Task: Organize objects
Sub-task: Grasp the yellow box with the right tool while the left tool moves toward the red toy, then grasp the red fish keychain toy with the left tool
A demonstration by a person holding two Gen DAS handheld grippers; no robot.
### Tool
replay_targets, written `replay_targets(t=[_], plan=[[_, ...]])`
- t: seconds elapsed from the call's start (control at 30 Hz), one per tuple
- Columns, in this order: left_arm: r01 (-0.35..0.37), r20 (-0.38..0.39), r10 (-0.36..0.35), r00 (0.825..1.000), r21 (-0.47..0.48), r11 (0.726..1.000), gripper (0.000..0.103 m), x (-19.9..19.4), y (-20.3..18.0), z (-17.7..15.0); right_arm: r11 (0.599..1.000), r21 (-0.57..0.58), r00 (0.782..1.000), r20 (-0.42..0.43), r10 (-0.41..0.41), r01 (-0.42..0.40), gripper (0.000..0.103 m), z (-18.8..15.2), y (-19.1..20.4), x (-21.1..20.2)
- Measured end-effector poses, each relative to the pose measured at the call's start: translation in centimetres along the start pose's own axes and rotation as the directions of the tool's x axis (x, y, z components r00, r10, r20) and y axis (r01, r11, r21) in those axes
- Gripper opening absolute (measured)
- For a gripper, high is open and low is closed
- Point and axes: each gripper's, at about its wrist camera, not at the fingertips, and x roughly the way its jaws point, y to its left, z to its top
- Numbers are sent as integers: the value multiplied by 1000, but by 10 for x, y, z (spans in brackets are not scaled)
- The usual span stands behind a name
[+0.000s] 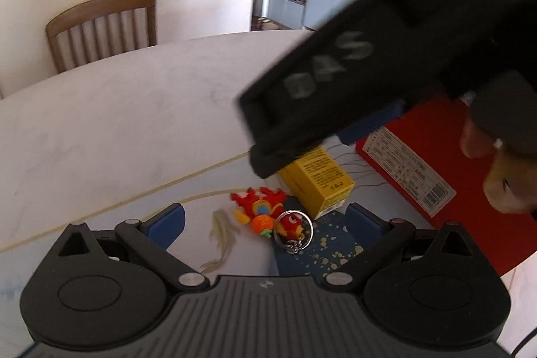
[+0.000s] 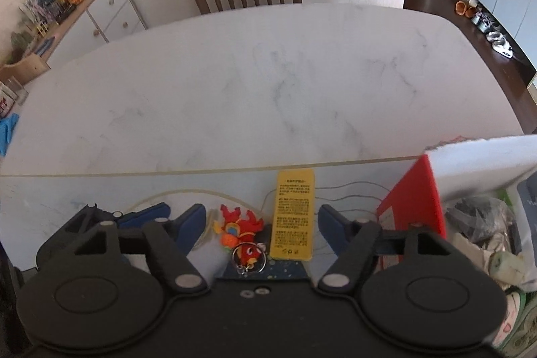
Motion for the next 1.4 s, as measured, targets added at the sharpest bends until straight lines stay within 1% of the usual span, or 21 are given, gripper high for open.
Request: replay_targets(t=[0.07, 0.17, 0.27, 0.33, 0.47, 0.5, 0.57, 0.63, 0.67, 0.73, 0.8, 0.83, 1.0, 1.07, 1.13, 1.4], plan=[[4, 0, -4, 1000, 22, 1000, 102, 6, -3, 0, 1000, -15, 1000, -10, -23, 23, 70, 4, 0, 5], [9, -4, -8, 1000, 21, 1000, 101, 12, -3, -1, 999, -18, 999, -34, -42, 41, 65, 11, -2, 13], [9, -7, -9, 1000, 16, 1000, 96, 18, -2, -1, 999, -27, 998, -52, -40, 38, 61, 14, -1, 19], [11, -13, -10, 1000, 13, 1000, 92, 21, 0, -1, 999, -34, 997, -61, -43, 41, 61, 15, 0, 23], [9, -5, -9, 1000, 21, 1000, 92, 23, 1, -2, 998, -37, 996, -75, -50, 47, 57, 18, -3, 30], [10, -2, -10, 1000, 22, 1000, 90, 23, 1, -3, 998, -37, 995, -83, -53, 50, 56, 18, -3, 32], [4, 2, -4, 1000, 33, 999, 84, 22, 1, 0, 998, -37, 994, -91, -56, 53, 55, 18, -4, 34], [-7, 5, 7, 1000, 47, 999, 72, 21, -2, -1, 998, -34, 993, -99, -60, 57, 53, 18, -5, 37], [-14, 6, 14, 1000, 54, 998, 69, 21, -2, -1, 998, -34, 993, -102, -64, 61, 52, 18, -5, 38], [-36, 6, 36, 999, 63, 997, 57, 22, -3, 0, 997, -30, 992, -111, -67, 64, 48, 19, -6, 40], [-50, 5, 50, 999, 67, 996, 53, 21, -3, 0, 997, -23, 990, -118, -73, 70, 45, 19, -7, 43], [-52, 2, 52, 999, 71, 996, 52, 21, -3, 0, 997, -17, 990, -121, -76, 75, 41, 19, -8, 44], [-57, -5, 57, 998, 60, 997, 52, 19, -1, -2, 997, 7, 989, -129, -77, 79, 37, 20, -11, 48], [-59, -6, 60, 998, 51, 997, 51, 17, 1, -4, 996, 6, 988, -126, -84, 85, 32, 20, -11, 48], [-64, -8, 65, 998, 37, 997, 51, 14, 3, -7, 996, 8, 989, -124, -82, 84, 30, 19, -9, 48], [-74, -27, 74, 997, -11, 997, 51, -3, 0, -18, 999, -3, 993, -111, -49, 49, 29, 6, -6, 32]])
